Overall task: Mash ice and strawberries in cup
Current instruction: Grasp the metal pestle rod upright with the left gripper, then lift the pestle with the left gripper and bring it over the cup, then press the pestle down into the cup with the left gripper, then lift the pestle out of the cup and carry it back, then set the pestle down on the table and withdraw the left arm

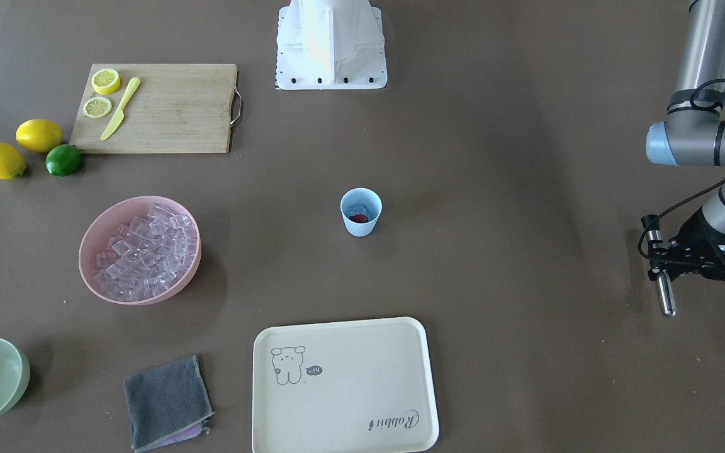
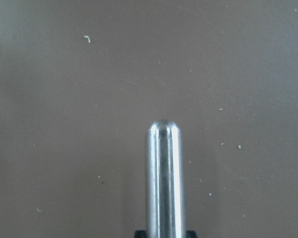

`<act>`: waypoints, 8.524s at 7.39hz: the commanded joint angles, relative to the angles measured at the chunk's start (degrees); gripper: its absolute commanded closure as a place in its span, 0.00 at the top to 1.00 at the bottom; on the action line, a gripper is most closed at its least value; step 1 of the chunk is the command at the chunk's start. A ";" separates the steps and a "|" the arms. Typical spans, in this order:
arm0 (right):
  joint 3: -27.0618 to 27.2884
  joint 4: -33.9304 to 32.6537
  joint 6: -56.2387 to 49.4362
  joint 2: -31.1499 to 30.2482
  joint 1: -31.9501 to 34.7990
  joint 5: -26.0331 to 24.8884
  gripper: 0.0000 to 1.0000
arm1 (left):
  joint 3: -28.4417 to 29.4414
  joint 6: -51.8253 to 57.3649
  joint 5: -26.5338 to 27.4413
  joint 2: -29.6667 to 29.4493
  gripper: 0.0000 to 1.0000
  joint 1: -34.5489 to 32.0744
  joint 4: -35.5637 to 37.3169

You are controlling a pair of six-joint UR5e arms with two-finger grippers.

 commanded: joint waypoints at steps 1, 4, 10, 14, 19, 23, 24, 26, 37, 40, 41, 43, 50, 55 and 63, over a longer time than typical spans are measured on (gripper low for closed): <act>-0.22 0.00 0.16 0.13 0.00 -0.08 0.99 | -1.94 -9.65 6.70 -7.81 0.00 1.13 -0.27; -0.57 -0.09 2.95 0.74 -0.17 0.09 0.99 | -12.80 -26.98 23.16 -13.65 0.00 12.51 -0.27; -0.57 0.09 8.86 2.42 -2.64 3.25 0.99 | -37.19 -31.52 67.46 -19.59 0.00 37.71 23.59; -0.49 0.17 8.78 2.42 -2.64 3.17 0.99 | -22.48 -33.80 69.67 -21.30 0.00 40.08 15.43; -0.57 0.09 8.69 2.42 -2.64 3.08 0.99 | -21.47 -33.89 72.38 -22.10 0.00 44.29 14.23; -0.57 0.09 8.78 1.98 -2.64 3.08 0.99 | -22.84 -31.80 72.92 -22.27 0.00 43.60 14.58; -0.57 0.09 8.78 1.98 -2.64 3.08 0.99 | -28.35 -26.39 72.92 -22.44 0.00 42.20 15.98; -0.66 0.09 8.78 2.24 -2.81 2.90 0.99 | -28.06 -26.59 73.01 -22.18 0.00 42.19 15.99; 0.57 0.18 10.00 2.42 -3.69 3.08 0.99 | -27.33 -28.81 64.65 -22.27 0.00 38.10 16.34; -0.13 0.09 9.57 2.33 -3.60 3.08 0.99 | -28.15 -23.66 29.11 -15.61 0.00 15.56 15.47; -0.31 0.09 9.48 2.33 -3.60 2.21 0.99 | -26.49 -17.95 17.75 -12.89 0.00 6.86 15.72; 0.39 0.09 8.96 2.33 -2.38 2.02 0.99 | -23.75 -7.31 5.29 -3.43 0.00 -3.29 15.46; 0.40 -0.18 7.99 2.68 0.26 -3.14 0.99 | -8.90 5.23 -3.11 8.05 0.07 -4.31 8.46; 1.19 -0.26 8.51 2.24 0.26 -2.46 0.99 | -9.42 3.81 -6.25 4.38 0.98 -8.57 12.18; -1.27 -0.09 10.17 2.48 0.18 -2.54 0.99 | -22.08 21.13 -14.45 18.83 0.98 -24.52 19.31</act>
